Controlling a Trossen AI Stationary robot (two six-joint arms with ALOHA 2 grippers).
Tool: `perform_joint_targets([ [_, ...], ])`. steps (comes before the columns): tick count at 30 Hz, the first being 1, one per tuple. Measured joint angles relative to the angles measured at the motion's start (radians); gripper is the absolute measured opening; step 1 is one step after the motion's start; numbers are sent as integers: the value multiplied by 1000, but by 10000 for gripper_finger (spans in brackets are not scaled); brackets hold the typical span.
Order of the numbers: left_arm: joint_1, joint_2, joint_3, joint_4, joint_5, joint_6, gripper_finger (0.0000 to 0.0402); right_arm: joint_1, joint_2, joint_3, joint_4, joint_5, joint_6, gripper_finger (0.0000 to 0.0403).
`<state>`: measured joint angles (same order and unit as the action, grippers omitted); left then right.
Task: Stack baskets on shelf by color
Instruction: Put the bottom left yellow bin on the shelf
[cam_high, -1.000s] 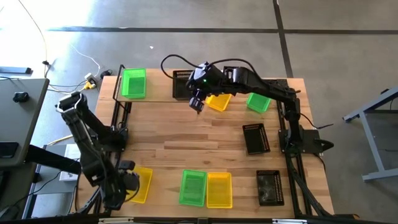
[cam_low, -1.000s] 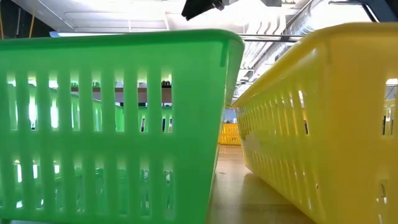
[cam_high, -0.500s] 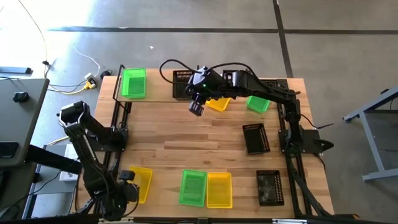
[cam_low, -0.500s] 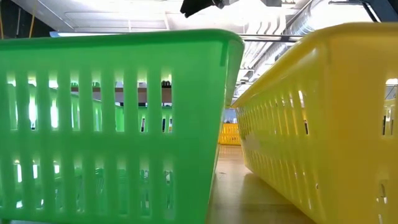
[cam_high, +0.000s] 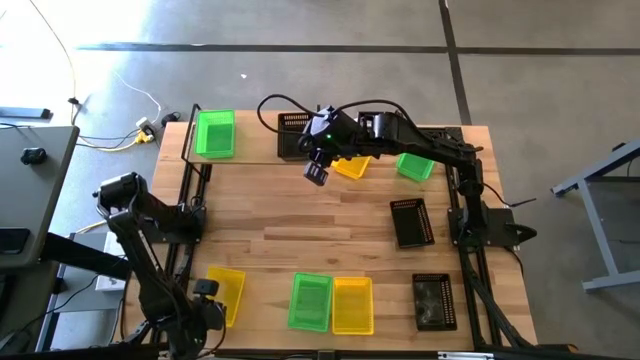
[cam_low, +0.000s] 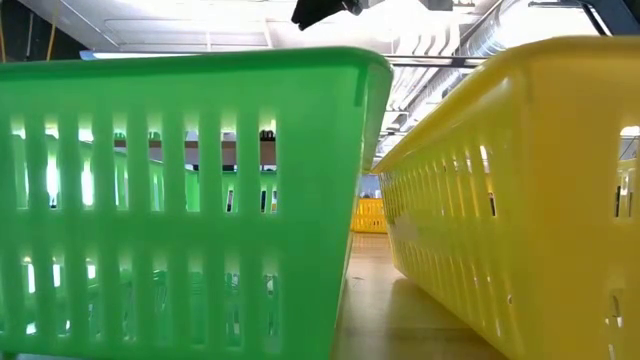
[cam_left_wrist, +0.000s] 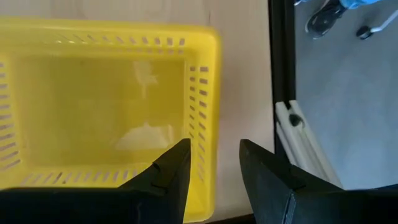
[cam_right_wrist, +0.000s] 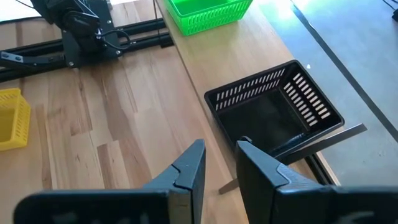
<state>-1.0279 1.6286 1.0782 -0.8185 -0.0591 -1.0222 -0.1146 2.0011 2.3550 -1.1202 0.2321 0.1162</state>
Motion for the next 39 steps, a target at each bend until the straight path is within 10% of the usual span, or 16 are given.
perform_joint_targets([
  [9,0,68,0,-7,2,-27,113,0,0,0,-6,0,0,73],
  [18,0,79,0,-8,-1,-41,8,0,0,0,-6,0,-1,73],
  [39,51,-76,105,-212,-143,4,2,-2,0,0,-60,4,-11,73],
])
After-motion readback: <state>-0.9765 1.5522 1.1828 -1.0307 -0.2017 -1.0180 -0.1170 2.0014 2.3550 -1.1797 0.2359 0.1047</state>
